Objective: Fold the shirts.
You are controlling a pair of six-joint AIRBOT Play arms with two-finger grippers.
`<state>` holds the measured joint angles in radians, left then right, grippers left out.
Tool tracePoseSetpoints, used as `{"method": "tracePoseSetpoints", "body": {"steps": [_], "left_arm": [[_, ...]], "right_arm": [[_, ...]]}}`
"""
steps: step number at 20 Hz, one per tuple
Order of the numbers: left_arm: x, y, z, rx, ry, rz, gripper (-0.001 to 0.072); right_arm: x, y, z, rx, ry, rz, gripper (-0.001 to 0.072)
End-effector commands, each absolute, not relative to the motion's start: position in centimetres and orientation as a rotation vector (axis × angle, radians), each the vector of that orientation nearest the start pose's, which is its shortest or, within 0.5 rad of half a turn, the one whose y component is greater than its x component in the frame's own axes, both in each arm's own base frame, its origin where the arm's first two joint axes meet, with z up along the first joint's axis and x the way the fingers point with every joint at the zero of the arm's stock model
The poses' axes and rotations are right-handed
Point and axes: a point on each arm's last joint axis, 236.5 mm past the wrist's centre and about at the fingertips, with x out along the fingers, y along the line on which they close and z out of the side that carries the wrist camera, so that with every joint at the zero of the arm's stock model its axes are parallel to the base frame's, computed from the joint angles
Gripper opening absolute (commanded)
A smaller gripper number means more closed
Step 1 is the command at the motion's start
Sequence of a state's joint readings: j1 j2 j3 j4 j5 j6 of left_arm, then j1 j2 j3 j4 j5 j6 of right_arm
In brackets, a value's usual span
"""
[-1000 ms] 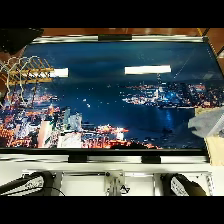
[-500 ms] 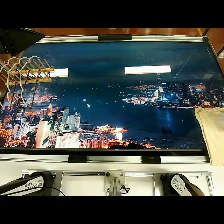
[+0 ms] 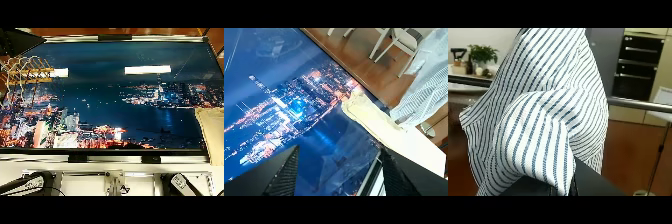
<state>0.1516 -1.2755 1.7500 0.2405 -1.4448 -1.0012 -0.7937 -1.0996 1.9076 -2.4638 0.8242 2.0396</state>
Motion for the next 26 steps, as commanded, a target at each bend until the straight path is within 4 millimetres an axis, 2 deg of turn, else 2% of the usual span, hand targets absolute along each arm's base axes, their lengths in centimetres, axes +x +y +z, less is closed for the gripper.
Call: {"method": "tracePoseSetpoints", "body": {"steps": [1,6,10,11,12,13,14,18,21,24,26], "left_arm": [[36.4,-17.5,36.5,-0.354,0.439,-1.131,0.0605],[36.5,-17.4,36.2,-0.348,0.446,-1.124,0.0604],[36.9,-17.1,35.3,-0.319,0.469,-1.091,0.0604],[36.9,-17.0,35.2,-0.316,0.473,-1.088,0.0605],[36.9,-17.1,35.1,-0.315,0.475,-1.090,0.0604],[36.8,-17.1,35.1,-0.314,0.478,-1.093,0.0605],[36.7,-17.1,35.0,-0.312,0.481,-1.096,0.0604],[36.7,-17.1,35.0,-0.311,0.483,-1.098,0.0604],[36.8,-17.0,34.8,-0.304,0.488,-1.091,0.0604],[36.9,-16.8,34.2,-0.288,0.503,-1.075,0.0605],[37.1,-16.7,34.0,-0.285,0.507,-1.072,0.0604]], "right_arm": [[14.7,-36.9,50.9,-0.185,-0.036,-1.467,0.0079],[12.9,-37.9,46.8,-0.074,0.121,-1.541,0.0080],[13.4,-37.5,44.8,-0.002,0.178,-1.507,0.0082],[13.5,-37.4,44.4,0.010,0.195,-1.496,0.0102],[13.5,-37.2,44.3,0.015,0.201,-1.491,0.0183],[13.6,-37.1,44.4,0.018,0.196,-1.486,0.0374],[13.6,-36.9,44.6,0.023,0.185,-1.477,0.0470],[13.1,-35.2,45.0,0.072,0.159,-1.447,0.0471],[12.4,-33.0,41.9,0.203,0.270,-1.413,0.0470],[12.7,-30.6,37.9,0.236,0.508,-1.317,0.0471],[13.4,-28.3,35.5,0.287,0.620,-1.215,0.0470]]}}
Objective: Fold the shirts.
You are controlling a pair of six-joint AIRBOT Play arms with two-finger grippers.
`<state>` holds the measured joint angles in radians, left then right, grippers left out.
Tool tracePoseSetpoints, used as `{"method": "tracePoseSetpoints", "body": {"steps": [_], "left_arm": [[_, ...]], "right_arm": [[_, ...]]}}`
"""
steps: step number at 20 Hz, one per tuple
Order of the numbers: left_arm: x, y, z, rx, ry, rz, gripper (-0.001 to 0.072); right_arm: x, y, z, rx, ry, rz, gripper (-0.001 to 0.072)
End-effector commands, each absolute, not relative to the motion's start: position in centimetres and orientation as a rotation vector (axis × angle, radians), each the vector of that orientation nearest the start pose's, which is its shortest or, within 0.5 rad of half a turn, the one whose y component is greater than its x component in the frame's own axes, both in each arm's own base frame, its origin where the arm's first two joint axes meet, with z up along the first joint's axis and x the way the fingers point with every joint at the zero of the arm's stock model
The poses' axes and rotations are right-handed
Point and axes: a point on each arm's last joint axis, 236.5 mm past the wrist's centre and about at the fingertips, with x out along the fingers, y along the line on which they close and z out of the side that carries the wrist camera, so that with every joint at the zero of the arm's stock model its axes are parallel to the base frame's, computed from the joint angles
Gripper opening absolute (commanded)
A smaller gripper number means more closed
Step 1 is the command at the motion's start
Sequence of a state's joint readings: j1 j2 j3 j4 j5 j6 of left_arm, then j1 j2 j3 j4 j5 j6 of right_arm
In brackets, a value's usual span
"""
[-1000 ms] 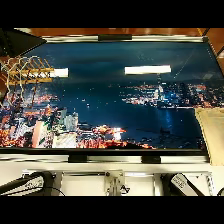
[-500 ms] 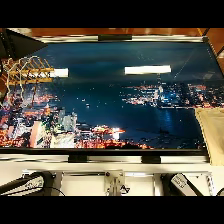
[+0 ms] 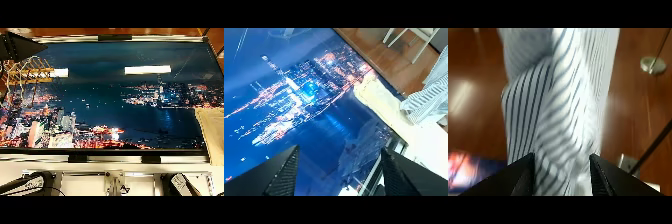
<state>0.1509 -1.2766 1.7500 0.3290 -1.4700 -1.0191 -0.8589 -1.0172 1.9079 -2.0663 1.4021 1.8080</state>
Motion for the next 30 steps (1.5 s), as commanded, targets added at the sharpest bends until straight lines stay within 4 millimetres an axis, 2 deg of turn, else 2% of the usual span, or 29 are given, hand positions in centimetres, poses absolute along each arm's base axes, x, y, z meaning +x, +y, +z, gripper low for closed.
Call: {"method": "tracePoseSetpoints", "body": {"steps": [1,6,9,10,12,15,17,18,20,22,24,26,28,30], "left_arm": [[37.2,-16.7,33.8,-0.288,0.511,-1.072,0.0605],[37.9,-16.5,31.5,-0.326,0.570,-1.060,0.0604],[38.0,-16.5,30.2,-0.350,0.602,-1.056,0.0605],[38.0,-16.5,30.1,-0.353,0.606,-1.056,0.0604],[38.1,-16.5,30.0,-0.354,0.607,-1.055,0.0605],[38.1,-16.5,30.0,-0.355,0.607,-1.055,0.0604],[38.2,-16.5,29.8,-0.349,0.612,-1.049,0.0603],[38.5,-16.6,29.1,-0.326,0.625,-1.026,0.0602],[39.7,-16.4,26.5,-0.248,0.688,-0.924,0.0600],[40.9,-16.3,22.5,-0.135,0.799,-0.775,0.0600],[40.8,-17.4,18.9,-0.049,0.917,-0.709,0.0600],[40.4,-19.3,16.1,-0.001,1.003,-0.690,0.0600],[40.0,-21.4,13.7,0.002,1.079,-0.684,0.0601],[39.8,-22.8,11.8,-0.021,1.144,-0.671,0.0601]], "right_arm": [[13.8,-27.2,35.0,0.299,0.653,-1.168,0.0470],[13.3,-21.9,31.9,0.420,0.809,-1.026,0.0470],[15.7,-18.1,30.6,0.462,0.831,-0.829,0.0470],[15.9,-17.2,29.2,0.496,0.858,-0.796,0.0470],[16.0,-15.4,25.0,0.563,0.958,-0.729,0.0470],[16.9,-10.4,17.5,0.722,1.090,-0.543,0.0469],[17.8,-6.6,13.2,0.841,1.118,-0.401,0.0468],[18.6,-4.7,11.7,0.902,1.108,-0.324,0.0451],[21.0,-1.5,10.2,1.015,1.024,-0.158,0.0442],[23.3,0.8,10.0,1.072,0.950,-0.012,0.0437],[25.3,2.9,9.4,0.997,0.938,0.088,0.0437],[28.2,5.5,9.4,0.935,0.910,0.172,0.0439],[31.9,9.4,9.4,0.933,0.861,0.256,0.0439],[34.7,14.8,8.3,0.938,0.860,0.342,0.0440]]}}
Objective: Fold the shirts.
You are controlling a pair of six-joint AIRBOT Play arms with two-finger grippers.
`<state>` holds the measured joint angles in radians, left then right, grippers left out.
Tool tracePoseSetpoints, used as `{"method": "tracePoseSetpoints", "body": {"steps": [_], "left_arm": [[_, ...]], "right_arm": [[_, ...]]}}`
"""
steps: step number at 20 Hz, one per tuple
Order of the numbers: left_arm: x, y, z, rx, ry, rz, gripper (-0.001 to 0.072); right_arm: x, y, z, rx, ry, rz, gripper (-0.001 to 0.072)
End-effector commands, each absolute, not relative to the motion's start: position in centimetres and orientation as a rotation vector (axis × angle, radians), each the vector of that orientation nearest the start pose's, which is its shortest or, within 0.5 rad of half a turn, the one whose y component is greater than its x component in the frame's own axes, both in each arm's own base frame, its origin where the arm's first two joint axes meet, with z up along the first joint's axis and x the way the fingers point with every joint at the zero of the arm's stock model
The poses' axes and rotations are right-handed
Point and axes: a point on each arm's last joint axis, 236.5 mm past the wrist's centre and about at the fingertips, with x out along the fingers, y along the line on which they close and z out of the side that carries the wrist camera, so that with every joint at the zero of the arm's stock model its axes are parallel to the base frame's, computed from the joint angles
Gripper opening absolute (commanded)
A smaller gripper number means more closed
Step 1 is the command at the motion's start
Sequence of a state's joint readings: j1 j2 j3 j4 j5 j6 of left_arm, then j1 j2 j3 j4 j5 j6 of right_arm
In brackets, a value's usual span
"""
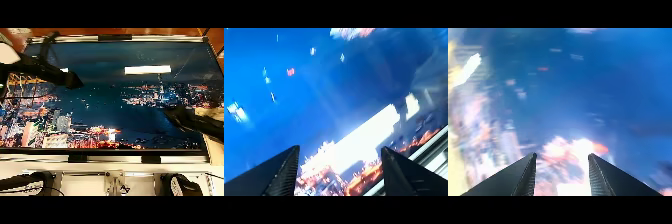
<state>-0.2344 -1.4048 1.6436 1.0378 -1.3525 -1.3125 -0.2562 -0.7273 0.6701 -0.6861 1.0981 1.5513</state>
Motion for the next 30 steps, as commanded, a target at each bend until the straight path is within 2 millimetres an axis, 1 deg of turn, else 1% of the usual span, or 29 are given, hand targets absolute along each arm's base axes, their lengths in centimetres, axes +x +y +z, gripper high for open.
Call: {"method": "tracePoseSetpoints", "body": {"steps": [1,3,4,5,6,7,8,10,11,12,13,14,15,16,18,19,30], "left_arm": [[39.8,-23.1,10.9,-0.028,1.171,-0.654,0.0601],[40.2,-22.7,9.1,-0.029,1.219,-0.589,0.0601],[40.5,-22.1,8.0,-0.008,1.242,-0.548,0.0601],[40.6,-21.4,7.0,0.006,1.267,-0.500,0.0601],[40.6,-20.6,5.7,0.009,1.299,-0.445,0.0601],[40.3,-19.8,4.5,0.008,1.332,-0.395,0.0601],[39.8,-19.0,3.0,0.012,1.370,-0.347,0.0601],[38.4,-18.2,0.5,0.014,1.436,-0.313,0.0602],[37.9,-18.0,-0.5,0.009,1.459,-0.300,0.0603],[37.7,-17.9,-1.0,0.003,1.468,-0.291,0.0603],[38.1,-18.0,-1.1,-0.006,1.457,-0.286,0.0603],[38.6,-18.2,-1.0,-0.015,1.433,-0.287,0.0603],[39.1,-18.3,-0.8,-0.020,1.411,-0.288,0.0604],[39.3,-18.4,-0.8,-0.021,1.404,-0.289,0.0604],[39.3,-18.4,-0.8,-0.021,1.403,-0.290,0.0604],[39.3,-18.4,-0.8,-0.021,1.403,-0.290,0.0604],[39.3,-18.4,-0.8,-0.021,1.402,-0.290,0.0604]], "right_arm": [[35.4,17.7,7.1,0.895,0.896,0.391,0.0447],[35.5,22.7,4.0,0.769,1.027,0.477,0.0447],[35.5,24.2,2.8,0.701,1.089,0.511,0.0447],[35.8,25.3,1.8,0.637,1.142,0.536,0.0447],[36.4,25.6,1.2,0.591,1.179,0.538,0.0447],[37.0,25.3,0.8,0.536,1.212,0.524,0.0447],[37.6,24.4,0.4,0.460,1.231,0.494,0.0447],[38.4,20.8,0.1,0.265,1.252,0.391,0.0447],[38.4,18.9,-0.2,0.179,1.276,0.333,0.0463],[37.9,17.3,-0.6,0.117,1.308,0.289,0.0464],[37.2,16.3,-1.0,0.078,1.343,0.263,0.0463],[36.4,15.9,-1.3,0.059,1.378,0.254,0.0463],[35.9,15.9,-1.3,0.065,1.402,0.256,0.0462],[35.4,16.5,-1.3,0.090,1.423,0.272,0.0462],[35.5,17.5,-1.0,0.134,1.413,0.295,0.0462],[35.5,17.7,-0.9,0.143,1.411,0.300,0.0462],[35.5,17.7,-0.9,0.143,1.412,0.300,0.0461]]}}
